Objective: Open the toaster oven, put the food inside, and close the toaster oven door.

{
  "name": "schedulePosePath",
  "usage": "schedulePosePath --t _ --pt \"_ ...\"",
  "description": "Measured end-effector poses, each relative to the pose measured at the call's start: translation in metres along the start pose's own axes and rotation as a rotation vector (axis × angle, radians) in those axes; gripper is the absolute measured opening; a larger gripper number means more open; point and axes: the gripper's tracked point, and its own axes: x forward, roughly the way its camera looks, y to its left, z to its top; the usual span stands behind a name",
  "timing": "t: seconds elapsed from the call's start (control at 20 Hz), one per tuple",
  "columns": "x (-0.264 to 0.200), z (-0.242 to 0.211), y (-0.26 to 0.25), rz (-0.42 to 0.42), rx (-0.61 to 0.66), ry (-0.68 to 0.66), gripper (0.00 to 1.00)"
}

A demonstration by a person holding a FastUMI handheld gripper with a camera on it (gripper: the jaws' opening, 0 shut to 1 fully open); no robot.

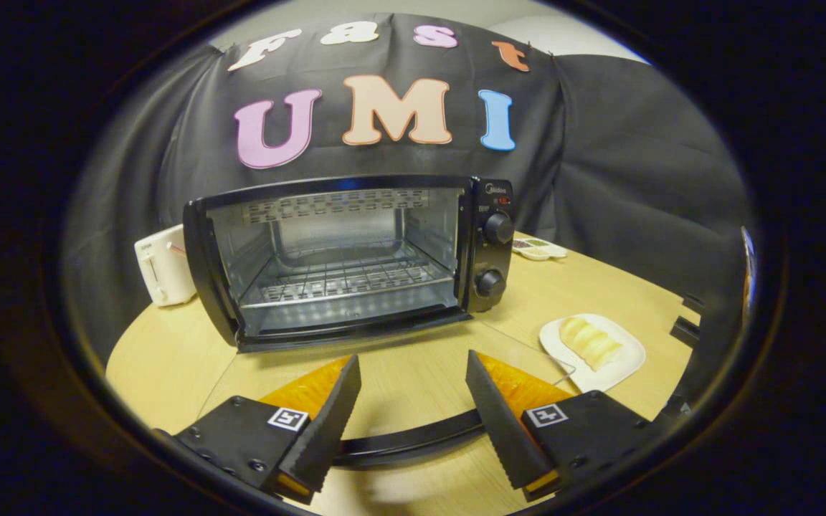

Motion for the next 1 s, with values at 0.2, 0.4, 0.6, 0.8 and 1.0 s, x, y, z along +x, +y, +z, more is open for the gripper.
schedulePosePath --t 0.2,0.4,0.6,0.8,1.0 --pt "0.007 -0.01 0.0 0.01 0.023 0.03 0.94" --pt "0.007 -0.012 0.002 0.017 0.002 0.032 0.95" --pt "0.006 -0.01 0.002 0.023 0.01 0.021 0.95" --pt "0.002 0.002 -0.005 0.02 0.024 0.025 0.94" --pt "-0.008 0.033 -0.044 -0.025 0.083 -0.034 0.94"
